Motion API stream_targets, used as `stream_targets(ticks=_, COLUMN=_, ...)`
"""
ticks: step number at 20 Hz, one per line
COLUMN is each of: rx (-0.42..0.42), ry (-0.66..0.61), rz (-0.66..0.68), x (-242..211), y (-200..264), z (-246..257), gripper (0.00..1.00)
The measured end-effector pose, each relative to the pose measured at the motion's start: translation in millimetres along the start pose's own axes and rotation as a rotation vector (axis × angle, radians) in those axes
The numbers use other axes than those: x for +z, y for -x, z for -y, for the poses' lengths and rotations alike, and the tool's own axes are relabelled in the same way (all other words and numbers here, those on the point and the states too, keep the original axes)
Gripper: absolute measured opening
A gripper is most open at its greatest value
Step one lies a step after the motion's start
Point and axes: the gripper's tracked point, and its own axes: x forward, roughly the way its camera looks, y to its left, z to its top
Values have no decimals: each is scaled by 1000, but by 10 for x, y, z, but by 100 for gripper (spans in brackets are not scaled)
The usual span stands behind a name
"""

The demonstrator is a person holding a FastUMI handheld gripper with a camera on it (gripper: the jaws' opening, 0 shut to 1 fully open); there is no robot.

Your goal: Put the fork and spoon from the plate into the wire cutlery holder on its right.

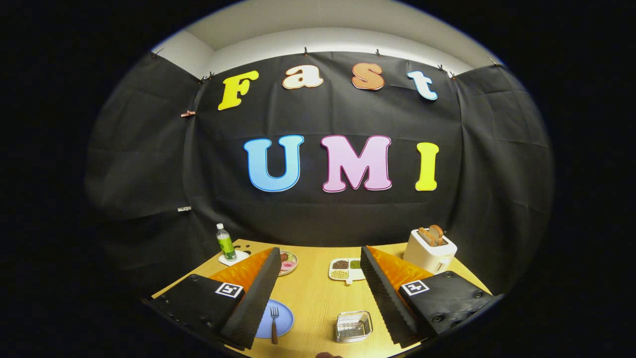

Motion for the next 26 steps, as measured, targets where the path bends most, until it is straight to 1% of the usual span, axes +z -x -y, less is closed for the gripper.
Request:
stream_targets(ticks=3, rx=32, ry=1, rz=-33, x=-100, y=-82, z=-82, gripper=99)
stream_targets(ticks=7, rx=80, ry=56, rz=-86, x=-345, y=-169, z=-229, gripper=99)
stream_targets(ticks=9, rx=114, ry=53, rz=-111, x=-464, y=-210, z=-351, gripper=99)
stream_targets(ticks=12, rx=138, ry=63, rz=-172, x=-643, y=-304, z=-486, gripper=99)
stream_targets(ticks=16, rx=194, ry=84, rz=-243, x=-894, y=-387, z=-775, gripper=99)
stream_targets(ticks=20, rx=230, ry=100, rz=-371, x=-1318, y=-525, z=-979, gripper=99)
stream_targets(ticks=22, rx=266, ry=111, rz=-446, x=-1556, y=-562, z=-1095, gripper=99)
stream_targets(ticks=24, rx=304, ry=143, rz=-533, x=-1844, y=-548, z=-1210, gripper=99)
stream_targets(ticks=26, rx=324, ry=182, rz=-618, x=-2149, y=-547, z=-1246, gripper=100)
